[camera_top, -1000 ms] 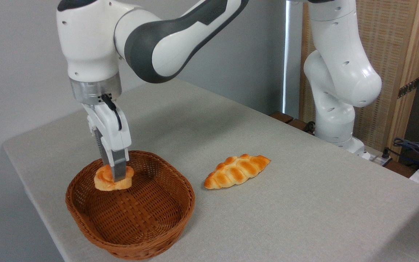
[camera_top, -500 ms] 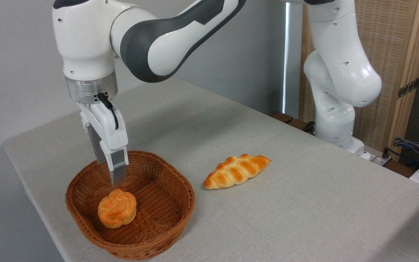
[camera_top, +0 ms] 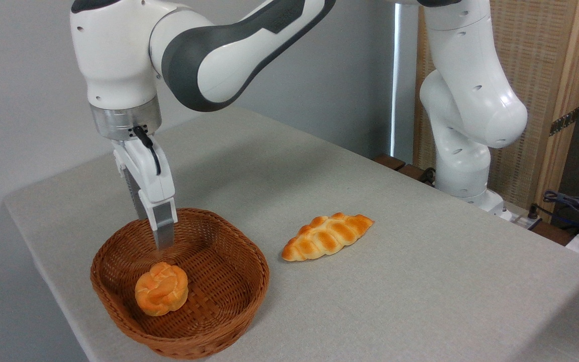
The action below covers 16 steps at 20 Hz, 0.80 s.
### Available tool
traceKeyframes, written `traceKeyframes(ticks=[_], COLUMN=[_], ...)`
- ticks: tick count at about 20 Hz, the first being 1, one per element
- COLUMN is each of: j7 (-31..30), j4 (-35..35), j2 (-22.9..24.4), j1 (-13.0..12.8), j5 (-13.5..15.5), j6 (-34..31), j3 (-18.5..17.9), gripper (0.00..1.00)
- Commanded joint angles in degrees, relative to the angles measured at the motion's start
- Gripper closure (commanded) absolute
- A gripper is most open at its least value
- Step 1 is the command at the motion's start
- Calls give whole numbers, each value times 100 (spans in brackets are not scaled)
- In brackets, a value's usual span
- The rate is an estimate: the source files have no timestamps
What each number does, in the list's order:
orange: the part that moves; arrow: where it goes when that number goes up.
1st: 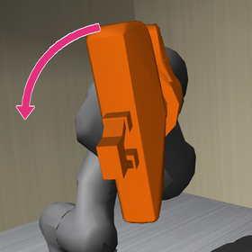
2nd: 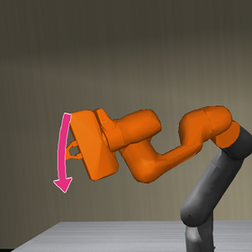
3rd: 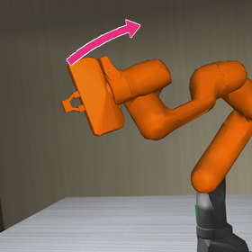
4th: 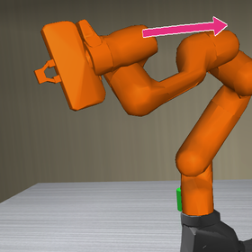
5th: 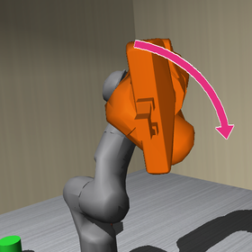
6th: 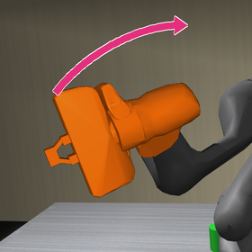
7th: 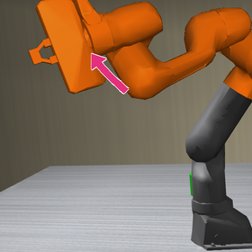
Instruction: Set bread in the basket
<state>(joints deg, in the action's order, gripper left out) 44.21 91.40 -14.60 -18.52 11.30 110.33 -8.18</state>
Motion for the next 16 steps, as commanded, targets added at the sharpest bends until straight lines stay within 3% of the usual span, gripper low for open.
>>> traceKeyframes(ticks=[1, 6, 16], j7=[-17, -35, -17], j4=[-104, -87, -78], j2=[36, 54, 124], j1=[-11, -2, 33], j5=[39, 39, 39], j6=[-432, -486, -837], j3=[70, 290, 273], gripper=[0, 0, 0])
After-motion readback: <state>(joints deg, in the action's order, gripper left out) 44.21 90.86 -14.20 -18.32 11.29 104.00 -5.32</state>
